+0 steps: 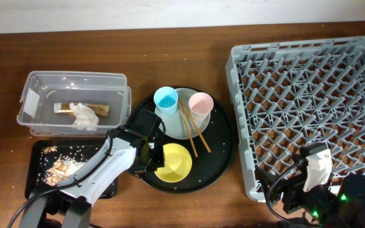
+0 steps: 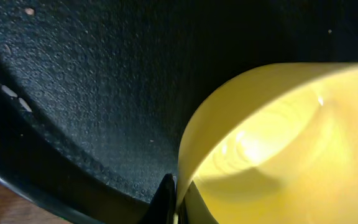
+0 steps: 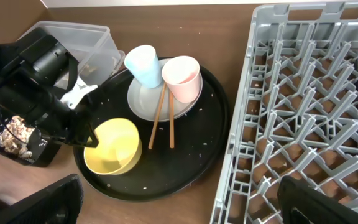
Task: Sort waste into correct bins and load items into the dishwasher rack
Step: 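Lift the yellow bowl with the left gripper and pass it to the right gripper, then carry the yellow bowl with the right gripper to the rack's far corner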
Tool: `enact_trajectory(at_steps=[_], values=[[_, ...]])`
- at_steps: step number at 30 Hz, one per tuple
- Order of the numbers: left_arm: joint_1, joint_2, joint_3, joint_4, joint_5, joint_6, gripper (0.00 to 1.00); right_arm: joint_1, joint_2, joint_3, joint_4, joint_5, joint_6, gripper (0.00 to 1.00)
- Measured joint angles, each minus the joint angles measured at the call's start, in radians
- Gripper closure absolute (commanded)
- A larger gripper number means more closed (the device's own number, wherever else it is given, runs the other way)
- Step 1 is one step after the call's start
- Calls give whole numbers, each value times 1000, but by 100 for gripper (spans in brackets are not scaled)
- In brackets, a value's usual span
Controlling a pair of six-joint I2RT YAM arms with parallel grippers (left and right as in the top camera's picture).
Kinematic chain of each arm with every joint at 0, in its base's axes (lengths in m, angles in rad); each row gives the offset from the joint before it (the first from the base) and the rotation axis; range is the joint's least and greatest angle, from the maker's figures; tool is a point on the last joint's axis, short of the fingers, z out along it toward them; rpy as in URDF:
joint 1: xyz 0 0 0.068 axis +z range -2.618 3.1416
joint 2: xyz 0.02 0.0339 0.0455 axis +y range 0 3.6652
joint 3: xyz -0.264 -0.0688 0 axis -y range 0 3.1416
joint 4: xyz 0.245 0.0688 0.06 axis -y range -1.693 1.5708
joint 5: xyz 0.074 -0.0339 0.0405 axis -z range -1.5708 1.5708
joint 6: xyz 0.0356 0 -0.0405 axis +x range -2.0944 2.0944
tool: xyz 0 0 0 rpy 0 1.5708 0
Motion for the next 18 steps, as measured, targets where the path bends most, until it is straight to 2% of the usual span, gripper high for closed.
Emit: enact_trajectory(at_steps=[2, 4, 5, 7, 10, 12, 14, 18], values=[[0, -23, 3, -36, -1, 0, 99, 0, 58, 37, -70, -1, 15, 3], [0, -98, 43, -123, -5, 0, 99, 0, 240, 151, -192, -5, 17, 22], [0, -140, 76, -142, -5, 1, 99, 0, 311, 198, -229, -7, 15, 25], [0, -193, 167, -239, -2, 1, 100, 0, 508, 346, -279, -9, -2, 40], [-6, -242, 259, -278, 40, 17, 100, 5, 611, 405, -277, -53, -25, 54], [-26, -242, 266, -277, 60, 19, 99, 56, 661, 407, -266, -76, -27, 55], [-51, -242, 266, -262, 69, 20, 99, 180, 726, 407, -220, -89, -29, 55], [-59, -242, 266, -257, 72, 20, 99, 348, 809, 408, -150, 5, 43, 55]])
